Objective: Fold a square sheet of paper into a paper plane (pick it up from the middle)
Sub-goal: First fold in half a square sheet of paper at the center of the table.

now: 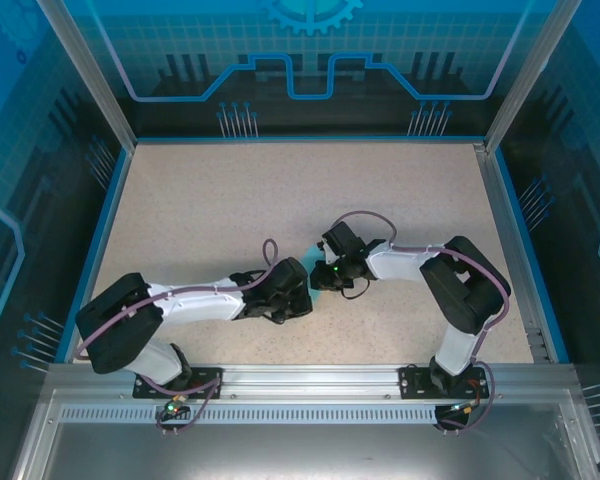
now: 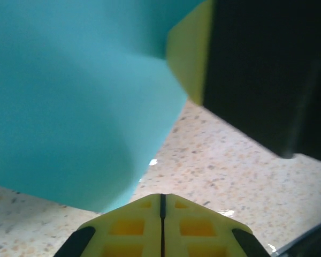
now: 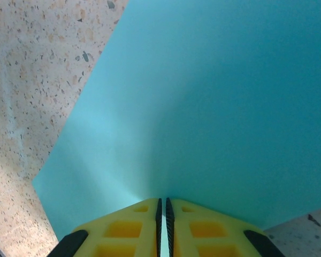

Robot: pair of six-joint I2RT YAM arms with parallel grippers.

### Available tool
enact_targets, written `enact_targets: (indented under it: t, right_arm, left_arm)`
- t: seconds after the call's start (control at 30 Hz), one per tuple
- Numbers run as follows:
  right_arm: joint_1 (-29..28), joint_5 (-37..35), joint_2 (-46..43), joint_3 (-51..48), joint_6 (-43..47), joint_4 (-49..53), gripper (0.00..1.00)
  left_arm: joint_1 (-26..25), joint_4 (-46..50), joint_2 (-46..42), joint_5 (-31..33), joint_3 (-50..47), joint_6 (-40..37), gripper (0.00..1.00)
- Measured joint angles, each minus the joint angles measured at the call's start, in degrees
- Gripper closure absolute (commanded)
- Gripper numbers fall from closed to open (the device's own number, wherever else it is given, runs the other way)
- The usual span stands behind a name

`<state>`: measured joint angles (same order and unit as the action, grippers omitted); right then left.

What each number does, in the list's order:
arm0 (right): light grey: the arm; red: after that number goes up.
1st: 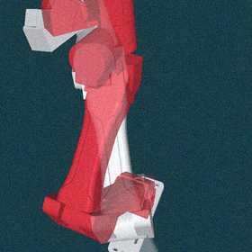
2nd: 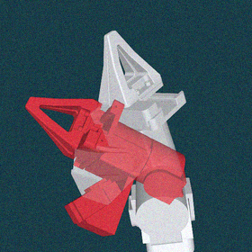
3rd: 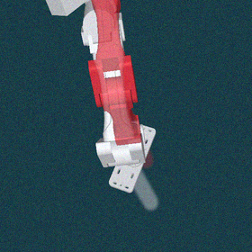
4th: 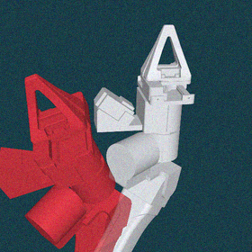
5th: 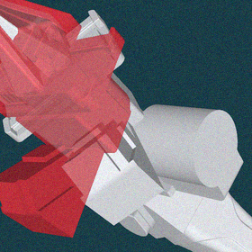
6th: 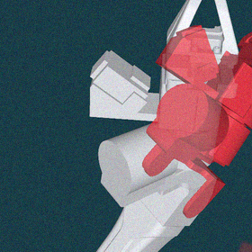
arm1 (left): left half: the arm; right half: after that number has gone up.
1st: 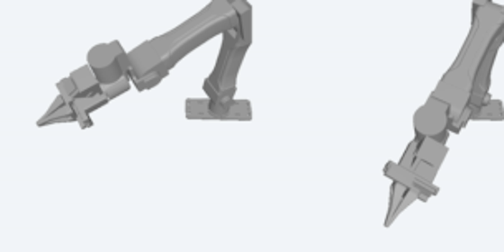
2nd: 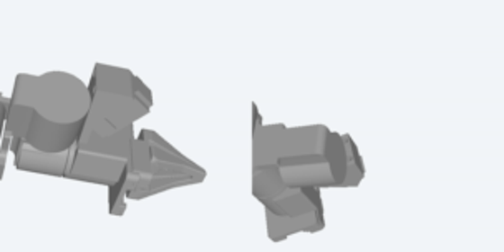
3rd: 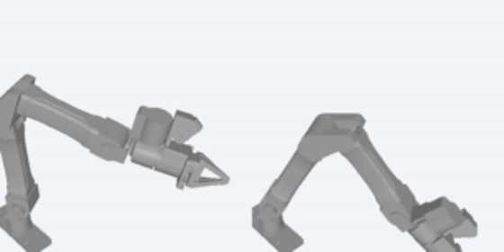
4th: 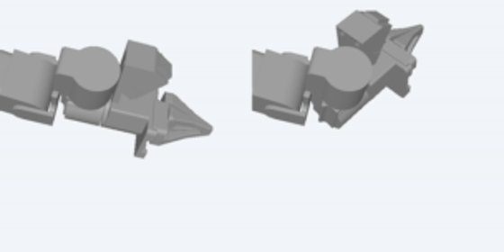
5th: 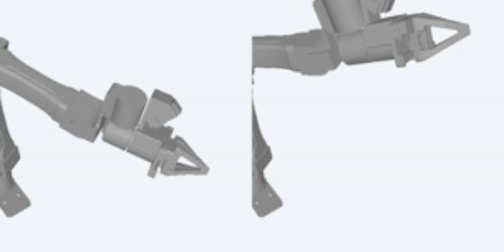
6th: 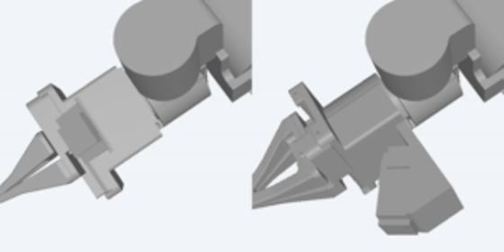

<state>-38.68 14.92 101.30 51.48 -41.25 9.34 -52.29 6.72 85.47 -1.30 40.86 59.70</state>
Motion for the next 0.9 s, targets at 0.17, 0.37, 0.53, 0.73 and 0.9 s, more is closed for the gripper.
enact_targets:
  t: [0.17,0.37,0.53,0.73,0.9]
  right_arm:
    - [0.09,0.33,0.02,0.0,0.0,-0.02,0.86]
    - [0.11,1.09,0.02,0.0,0.0,-0.35,0.86]
    - [0.13,2.08,-0.04,0.0,0.0,-0.42,0.86]
    - [0.39,2.27,-1.03,-0.07,-0.02,-0.39,0.86]
    - [0.55,2.29,-2.97,-1.16,-0.02,-0.7,0.86]
  left_arm:
    - [0.0,-0.61,0.68,0.02,2.12,-0.31,0.93]
    - [0.0,-1.03,4.37,0.55,3.45,-1.38,0.93]
    - [0.0,-0.39,6.1,1.6,3.48,-1.6,0.94]
    - [0.0,0.09,6.56,2.21,3.45,-1.57,0.94]
    - [0.0,0.31,6.99,2.51,3.43,-1.55,0.94]
